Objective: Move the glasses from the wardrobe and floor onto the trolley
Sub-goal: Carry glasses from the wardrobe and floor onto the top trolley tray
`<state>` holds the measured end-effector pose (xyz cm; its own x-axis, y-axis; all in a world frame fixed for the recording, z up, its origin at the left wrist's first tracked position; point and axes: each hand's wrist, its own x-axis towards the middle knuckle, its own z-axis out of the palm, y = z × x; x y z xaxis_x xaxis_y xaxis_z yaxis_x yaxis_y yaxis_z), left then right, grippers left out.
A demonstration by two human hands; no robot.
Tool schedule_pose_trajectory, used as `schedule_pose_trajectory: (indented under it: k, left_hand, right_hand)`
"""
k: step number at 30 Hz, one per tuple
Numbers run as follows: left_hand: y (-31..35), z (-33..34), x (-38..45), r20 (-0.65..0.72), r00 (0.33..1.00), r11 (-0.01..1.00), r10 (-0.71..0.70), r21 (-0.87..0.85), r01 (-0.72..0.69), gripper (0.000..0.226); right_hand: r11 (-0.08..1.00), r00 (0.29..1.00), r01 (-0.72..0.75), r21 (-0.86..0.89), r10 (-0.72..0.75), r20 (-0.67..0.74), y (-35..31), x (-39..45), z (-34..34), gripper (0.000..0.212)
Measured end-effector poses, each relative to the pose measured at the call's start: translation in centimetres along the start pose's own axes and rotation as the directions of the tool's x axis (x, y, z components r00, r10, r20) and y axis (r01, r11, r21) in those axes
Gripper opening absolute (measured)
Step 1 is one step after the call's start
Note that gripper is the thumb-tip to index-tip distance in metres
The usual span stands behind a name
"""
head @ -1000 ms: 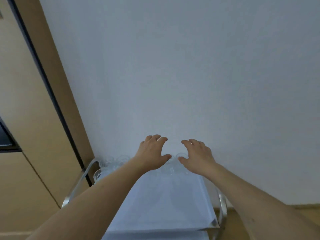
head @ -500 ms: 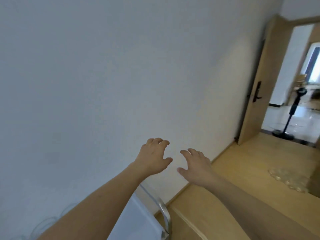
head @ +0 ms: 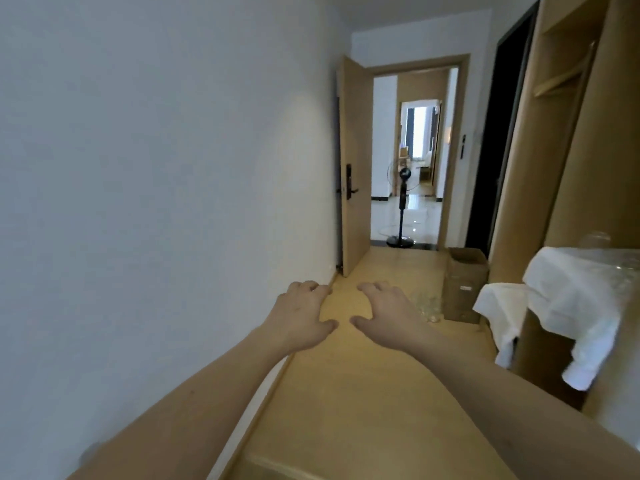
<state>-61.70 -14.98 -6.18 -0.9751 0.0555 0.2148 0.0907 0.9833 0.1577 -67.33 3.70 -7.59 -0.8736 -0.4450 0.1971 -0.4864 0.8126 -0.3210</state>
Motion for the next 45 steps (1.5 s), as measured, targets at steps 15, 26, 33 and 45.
schedule_pose_trajectory:
  k: [15,26,33,45]
  left_hand:
    - [13.1,5.9,22.1,0.015,0.971,0.97,0.239,-0.04,-0.238,0.069]
    - [17.6,12.4,33.9,0.048,0.927,0.925,0.371,-0.108,-0.364,0.068]
    - [18.9,15.3,43.9,0.034,0.858,0.853,0.512,-0.137,-0.503,0.063]
    - [20.1,20.1,60.5,0.022,0.701,0.681,0.713,-0.263,-0.684,0.058]
  right_hand:
    - [0.98,0.977,-0.194,0.031,0.196,-0.08,22.0,7.3,-5.1,0.071]
    - [0.944,0.943,-0.328,0.034,0.329,-0.053,32.9,12.6,-3.8,0.063]
    - [0.883,0.874,-0.468,0.041,0.47,-0.126,37.9,18.5,-4.1,0.064]
    - [0.709,0.715,-0.698,-0.1,0.683,-0.147,43.0,28.7,-5.5,0.065]
